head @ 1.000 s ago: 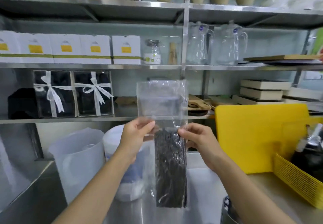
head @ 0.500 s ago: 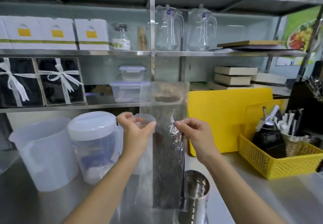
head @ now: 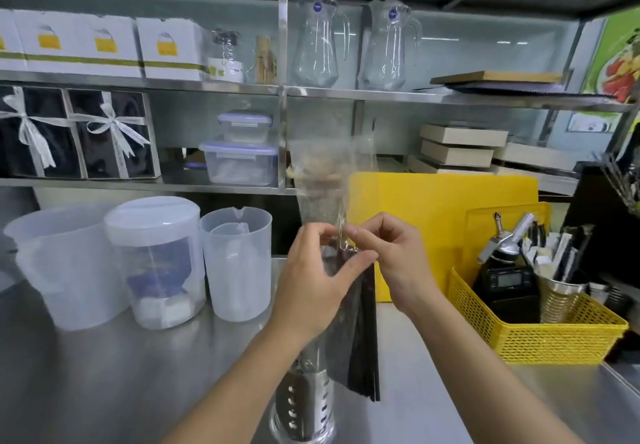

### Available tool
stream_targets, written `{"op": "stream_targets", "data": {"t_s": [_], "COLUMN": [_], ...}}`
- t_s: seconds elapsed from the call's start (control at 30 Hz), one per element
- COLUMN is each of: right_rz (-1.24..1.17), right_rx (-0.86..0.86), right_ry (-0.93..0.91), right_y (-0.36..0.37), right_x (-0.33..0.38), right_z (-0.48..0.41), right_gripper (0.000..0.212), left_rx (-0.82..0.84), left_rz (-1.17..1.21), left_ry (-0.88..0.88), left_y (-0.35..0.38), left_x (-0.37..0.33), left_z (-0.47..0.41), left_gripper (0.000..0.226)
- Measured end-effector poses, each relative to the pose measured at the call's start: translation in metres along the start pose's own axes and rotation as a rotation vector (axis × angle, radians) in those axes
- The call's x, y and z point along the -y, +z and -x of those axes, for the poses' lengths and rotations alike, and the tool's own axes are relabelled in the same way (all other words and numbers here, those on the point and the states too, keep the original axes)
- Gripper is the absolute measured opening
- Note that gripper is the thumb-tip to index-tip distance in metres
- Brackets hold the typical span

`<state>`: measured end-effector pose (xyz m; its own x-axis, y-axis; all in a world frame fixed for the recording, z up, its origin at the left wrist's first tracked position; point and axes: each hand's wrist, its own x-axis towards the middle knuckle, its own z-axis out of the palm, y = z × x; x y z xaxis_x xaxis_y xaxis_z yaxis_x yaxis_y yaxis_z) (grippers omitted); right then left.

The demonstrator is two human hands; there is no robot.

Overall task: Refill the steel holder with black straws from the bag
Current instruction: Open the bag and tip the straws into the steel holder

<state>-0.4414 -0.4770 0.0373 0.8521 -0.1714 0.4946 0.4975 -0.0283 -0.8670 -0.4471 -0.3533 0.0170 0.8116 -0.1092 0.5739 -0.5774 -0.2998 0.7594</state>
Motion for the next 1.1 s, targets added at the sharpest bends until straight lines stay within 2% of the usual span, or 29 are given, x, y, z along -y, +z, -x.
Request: {"op": "stream_targets", "data": {"t_s": [0.13, 0.33, 0.43, 0.57, 0.83, 0.9, 1.03, 1.1], "right_rz": [0.020, 0.077, 0.086, 0.041, 0.002, 0.000, -0.001, 0.025], "right_rx": [0.076, 0.182, 0.200, 0.196, 0.065, 0.038, 0.011, 0.022], "right_ry": [0.026, 0.021, 0.005, 0.005, 0.047, 0.055, 0.058, 0.051], "right_y": [-0.009, -0.029, -0.032, -0.033, -0.044, -0.045, -0.045, -0.045], "right_x": [0.009, 0.024, 0.023, 0.019, 0.011, 0.010, 0.013, 0.015], "right_z": [0.009, 0.008, 0.007, 0.009, 0.008, 0.009, 0.008, 0.007], "right_gripper": [0.027, 0.036, 0.034, 0.042, 0.034, 0.033, 0.031, 0.032], "left_rx": [0.056, 0.191, 0.240, 0.249, 0.127, 0.039, -0.246, -0.302], "left_rz": [0.035, 0.209, 0.245, 0.259, 0.325, 0.340, 0.355, 0.339], "left_ry": [-0.012, 0.002, -0.019, -0.024, -0.100, -0.110, -0.116, -0.129], "left_y": [0.007, 0.000, -0.005, -0.020, -0.051, -0.056, -0.064, -0.067], "left_x": [-0.015, -0.024, -0.028, -0.029, -0.005, 0.006, 0.030, 0.040], "left_z": [0.002, -0.005, -0.006, -0.009, -0.017, -0.022, -0.034, -0.041], "left_gripper": [0.054, 0.035, 0.031, 0.019, 0.012, 0.012, 0.018, 0.023]}}
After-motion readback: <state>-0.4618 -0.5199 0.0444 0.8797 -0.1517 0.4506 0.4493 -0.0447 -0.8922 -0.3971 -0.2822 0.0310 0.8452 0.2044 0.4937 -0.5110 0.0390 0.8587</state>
